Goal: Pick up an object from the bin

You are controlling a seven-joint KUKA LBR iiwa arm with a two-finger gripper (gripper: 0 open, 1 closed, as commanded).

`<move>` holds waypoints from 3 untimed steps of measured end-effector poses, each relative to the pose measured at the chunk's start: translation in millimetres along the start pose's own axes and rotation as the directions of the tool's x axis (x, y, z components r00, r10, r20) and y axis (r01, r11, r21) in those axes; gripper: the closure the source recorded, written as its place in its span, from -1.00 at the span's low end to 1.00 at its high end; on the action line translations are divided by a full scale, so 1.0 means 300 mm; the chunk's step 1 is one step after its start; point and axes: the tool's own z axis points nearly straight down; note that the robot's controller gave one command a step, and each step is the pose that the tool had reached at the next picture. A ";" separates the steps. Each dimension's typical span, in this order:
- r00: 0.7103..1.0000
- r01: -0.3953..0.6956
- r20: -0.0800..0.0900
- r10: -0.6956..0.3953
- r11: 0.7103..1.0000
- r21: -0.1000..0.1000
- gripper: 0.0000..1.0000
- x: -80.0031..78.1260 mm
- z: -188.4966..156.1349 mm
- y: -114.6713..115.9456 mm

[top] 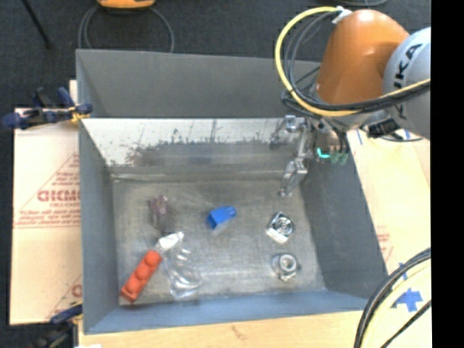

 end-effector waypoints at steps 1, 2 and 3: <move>0.997 0.075 0.010 -0.075 0.997 0.001 -1.00 0.090 0.513 0.131; 0.991 0.130 0.012 -0.130 0.991 0.001 -1.00 0.152 0.507 0.284; 0.992 0.129 0.015 -0.129 0.992 0.001 1.00 0.146 0.501 0.280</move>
Offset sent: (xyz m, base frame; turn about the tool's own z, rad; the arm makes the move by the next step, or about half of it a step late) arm -0.0292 0.0403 -0.1541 -0.0807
